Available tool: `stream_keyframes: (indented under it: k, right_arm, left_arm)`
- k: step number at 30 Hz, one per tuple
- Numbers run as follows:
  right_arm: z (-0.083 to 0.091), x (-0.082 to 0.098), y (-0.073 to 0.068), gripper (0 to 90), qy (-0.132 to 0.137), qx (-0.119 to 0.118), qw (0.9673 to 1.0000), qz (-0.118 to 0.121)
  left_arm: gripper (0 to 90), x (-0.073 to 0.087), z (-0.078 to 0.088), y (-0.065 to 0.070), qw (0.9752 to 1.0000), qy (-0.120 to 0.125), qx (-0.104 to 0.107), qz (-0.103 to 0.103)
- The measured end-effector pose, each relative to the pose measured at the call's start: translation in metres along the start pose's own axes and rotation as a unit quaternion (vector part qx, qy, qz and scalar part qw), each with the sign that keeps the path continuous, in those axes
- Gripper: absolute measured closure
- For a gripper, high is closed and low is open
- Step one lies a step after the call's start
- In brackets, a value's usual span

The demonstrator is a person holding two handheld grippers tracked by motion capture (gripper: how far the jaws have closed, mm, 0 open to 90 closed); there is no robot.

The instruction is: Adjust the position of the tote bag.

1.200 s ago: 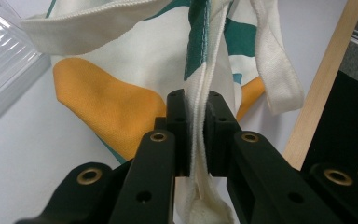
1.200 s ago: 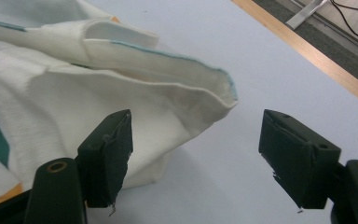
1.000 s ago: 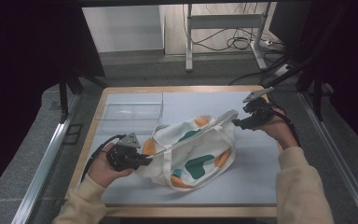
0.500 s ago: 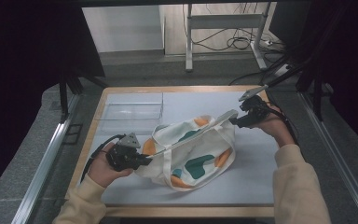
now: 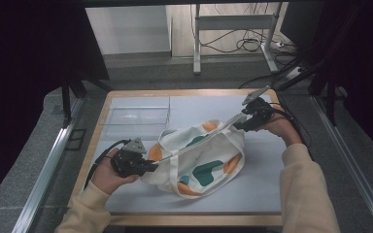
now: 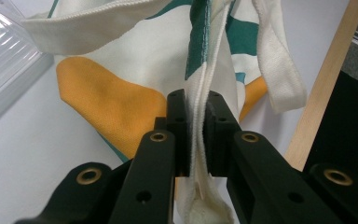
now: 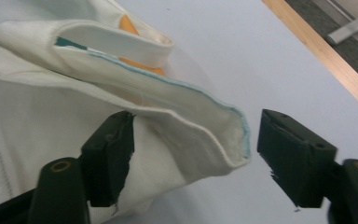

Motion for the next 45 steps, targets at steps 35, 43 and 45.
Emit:
stream_keyframes:
  k: [35,43,45]
  right_arm:
    - [0.026,0.009,-0.011,78.9,0.010,0.010,0.9998,0.011]
    - [0.046,0.009,-0.019,79.1,0.024,0.015,0.9994,0.018]
    - [0.048,0.009,-0.020,79.1,0.025,0.017,0.9993,0.020]
  left_arm:
    - [84.5,-0.002,0.006,-0.001,0.9998,0.008,-0.018,0.001]
    - [84.8,-0.006,0.016,-0.003,0.9994,0.016,-0.031,-0.001]
    - [84.8,-0.007,0.021,-0.004,0.9992,0.014,-0.035,-0.006]
Point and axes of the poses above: each handheld gripper's, and its own axes: z roughly backward along the jaws, x roughly out of its underside, y roughly to its right, the point moved 6 cm from there along -z, roughly forward along the jaws, and after that the axes turned 1 degree about -z, right-handed, at the moved point
